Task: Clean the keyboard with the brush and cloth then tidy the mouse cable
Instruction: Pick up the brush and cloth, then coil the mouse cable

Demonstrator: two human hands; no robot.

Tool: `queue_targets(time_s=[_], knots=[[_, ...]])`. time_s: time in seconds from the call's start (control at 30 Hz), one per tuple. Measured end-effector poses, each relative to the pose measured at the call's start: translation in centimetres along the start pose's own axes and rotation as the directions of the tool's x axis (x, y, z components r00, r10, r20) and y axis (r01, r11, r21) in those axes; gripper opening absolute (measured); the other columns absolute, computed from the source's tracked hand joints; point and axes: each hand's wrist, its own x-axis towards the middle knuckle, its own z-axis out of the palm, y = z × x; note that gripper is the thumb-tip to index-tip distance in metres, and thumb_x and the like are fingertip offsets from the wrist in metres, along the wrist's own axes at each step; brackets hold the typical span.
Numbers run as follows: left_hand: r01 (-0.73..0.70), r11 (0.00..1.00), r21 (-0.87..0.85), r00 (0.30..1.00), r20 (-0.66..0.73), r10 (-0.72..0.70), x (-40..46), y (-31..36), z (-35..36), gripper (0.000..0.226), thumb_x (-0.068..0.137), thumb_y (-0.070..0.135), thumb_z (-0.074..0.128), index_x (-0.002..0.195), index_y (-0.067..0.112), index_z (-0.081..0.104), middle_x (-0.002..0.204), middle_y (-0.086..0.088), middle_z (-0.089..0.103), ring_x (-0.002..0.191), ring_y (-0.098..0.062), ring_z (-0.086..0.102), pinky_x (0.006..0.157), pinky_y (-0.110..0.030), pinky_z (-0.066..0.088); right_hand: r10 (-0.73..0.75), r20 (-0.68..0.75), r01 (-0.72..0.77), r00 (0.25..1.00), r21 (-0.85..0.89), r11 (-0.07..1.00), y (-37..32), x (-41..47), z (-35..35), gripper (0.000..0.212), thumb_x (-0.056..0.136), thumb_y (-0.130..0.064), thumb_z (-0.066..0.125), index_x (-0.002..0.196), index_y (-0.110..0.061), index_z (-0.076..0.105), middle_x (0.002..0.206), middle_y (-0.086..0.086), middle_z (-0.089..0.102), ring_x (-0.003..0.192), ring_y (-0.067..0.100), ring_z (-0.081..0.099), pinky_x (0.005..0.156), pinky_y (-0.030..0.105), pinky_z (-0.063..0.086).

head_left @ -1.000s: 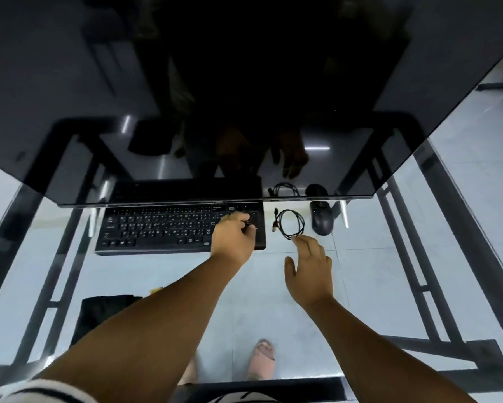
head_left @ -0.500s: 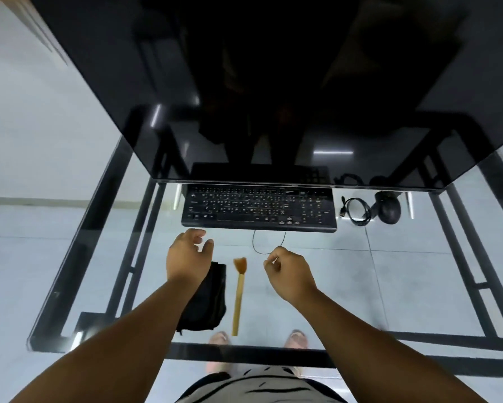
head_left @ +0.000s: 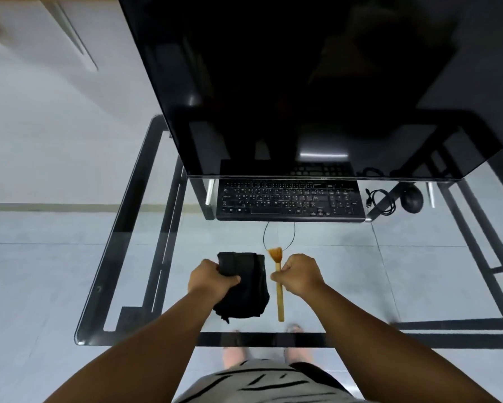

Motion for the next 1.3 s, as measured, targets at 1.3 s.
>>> queue_targets(time_s=[1.3], knots=[[-0.717,0.220,-0.661,0.645,-0.511,0.568,-8.9,17.2,-31.2,0.041,0.086,0.001,0.065,0.124,0.008,0.053,0.115,-0.011,0.070,0.105,-0.026,0.068,0.080,-0.033,0.058,-0.514,-0.675,0.838,0.529,0.318,0.444,-30.7,-6.7,-20.9,0.026,0.074,-0.031,0.083,0.072,-0.019,0.060,0.063,0.003,0.067,0.060,0.015,0.069,0.064,0.035,0.058]])
